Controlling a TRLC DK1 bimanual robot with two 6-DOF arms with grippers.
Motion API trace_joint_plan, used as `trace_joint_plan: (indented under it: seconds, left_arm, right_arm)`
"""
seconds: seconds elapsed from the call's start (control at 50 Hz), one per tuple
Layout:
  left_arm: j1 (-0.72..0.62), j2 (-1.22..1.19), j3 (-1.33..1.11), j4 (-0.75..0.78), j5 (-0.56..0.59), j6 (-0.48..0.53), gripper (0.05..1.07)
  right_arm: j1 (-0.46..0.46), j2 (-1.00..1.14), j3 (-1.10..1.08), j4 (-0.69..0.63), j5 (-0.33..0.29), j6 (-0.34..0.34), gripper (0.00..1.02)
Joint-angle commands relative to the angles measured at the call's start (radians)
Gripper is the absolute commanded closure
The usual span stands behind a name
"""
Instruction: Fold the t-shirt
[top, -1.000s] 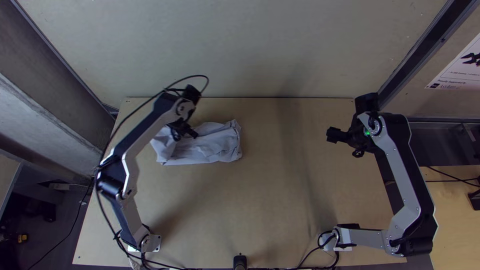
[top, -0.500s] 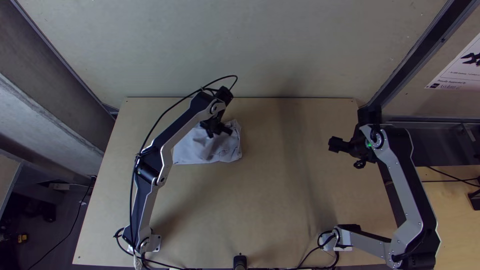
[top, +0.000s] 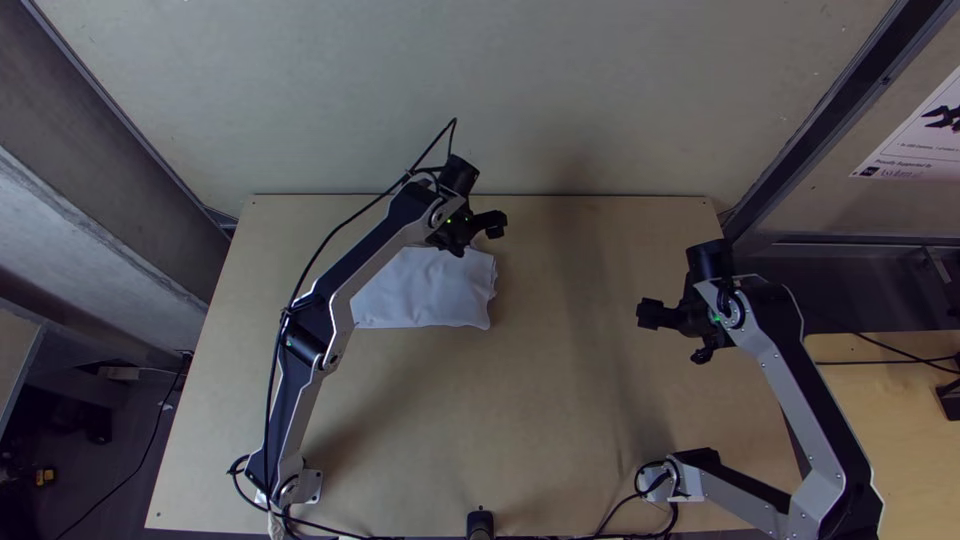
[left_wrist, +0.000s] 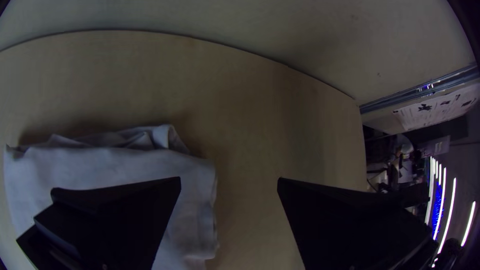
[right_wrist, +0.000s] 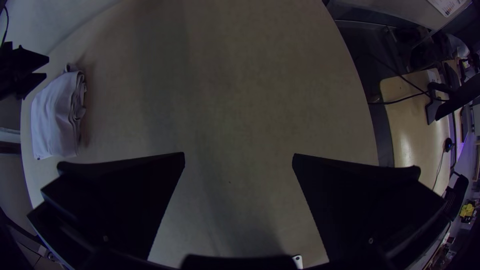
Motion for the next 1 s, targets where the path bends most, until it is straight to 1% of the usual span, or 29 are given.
trace_joint_plan:
  seconds: [0.0, 0.06, 0.16, 0.22, 0.3, 0.36, 0.46, 0.54, 0.6, 0.66, 0.78, 0.86, 0.92, 0.98]
  left_arm:
    - [0.026, -0.029, 0.002, -0.02, 0.021, -0.036, 0.1]
    - [0.027, -0.044, -0.015, -0.035, 0.019, 0.013, 0.1]
    - [0.035, -0.104, -0.063, -0.058, 0.021, 0.17, 0.1]
    - [0.049, -0.142, -0.084, -0.052, -0.025, 0.207, 0.1]
    - [0.069, -0.199, -0.112, -0.05, -0.093, 0.3, 0.1]
    - [0.093, -0.253, -0.137, -0.05, -0.106, 0.363, 0.1]
    - [0.141, -0.345, -0.166, -0.05, -0.153, 0.423, 0.1]
    - [0.187, -0.417, -0.187, -0.05, -0.208, 0.46, 0.1]
    - [0.23, -0.48, -0.221, -0.044, -0.218, 0.517, 0.1]
    - [0.276, -0.544, -0.264, -0.02, -0.228, 0.549, 0.1]
    - [0.365, -0.69, -0.394, 0.063, -0.228, 0.616, 0.1]
    - [0.409, -0.802, -0.519, 0.161, -0.228, 0.664, 0.1]
    - [0.449, -0.878, -0.601, 0.223, -0.228, 0.684, 0.1]
    - [0.474, -0.946, -0.669, 0.252, -0.228, 0.691, 0.1]
  right_arm:
    - [0.002, -0.014, -0.004, 0.02, 0.005, 0.016, 0.03]
    - [-0.004, -0.012, 0.013, 0.031, 0.008, 0.005, 0.03]
    - [-0.024, -0.006, 0.055, 0.069, 0.01, -0.035, 0.03]
    - [-0.04, 0.0, 0.087, 0.101, 0.011, -0.064, 0.03]
    - [-0.063, 0.006, 0.131, 0.159, 0.011, -0.119, 0.03]
    - [-0.073, 0.009, 0.174, 0.192, 0.01, -0.164, 0.03]
    - [-0.078, 0.006, 0.242, 0.258, 0.01, -0.219, 0.03]
    - [-0.087, 0.002, 0.283, 0.305, 0.01, -0.246, 0.03]
    - [-0.101, 0.0, 0.318, 0.331, 0.008, -0.276, 0.03]
    - [-0.102, -0.002, 0.358, 0.347, 0.008, -0.296, 0.03]
    - [-0.101, -0.011, 0.435, 0.353, 0.005, -0.339, 0.03]
    - [-0.099, -0.037, 0.458, 0.373, -0.003, -0.362, 0.03]
    - [-0.099, -0.068, 0.455, 0.41, -0.016, -0.369, 0.03]
    - [-0.099, -0.101, 0.447, 0.434, -0.019, -0.371, 0.03]
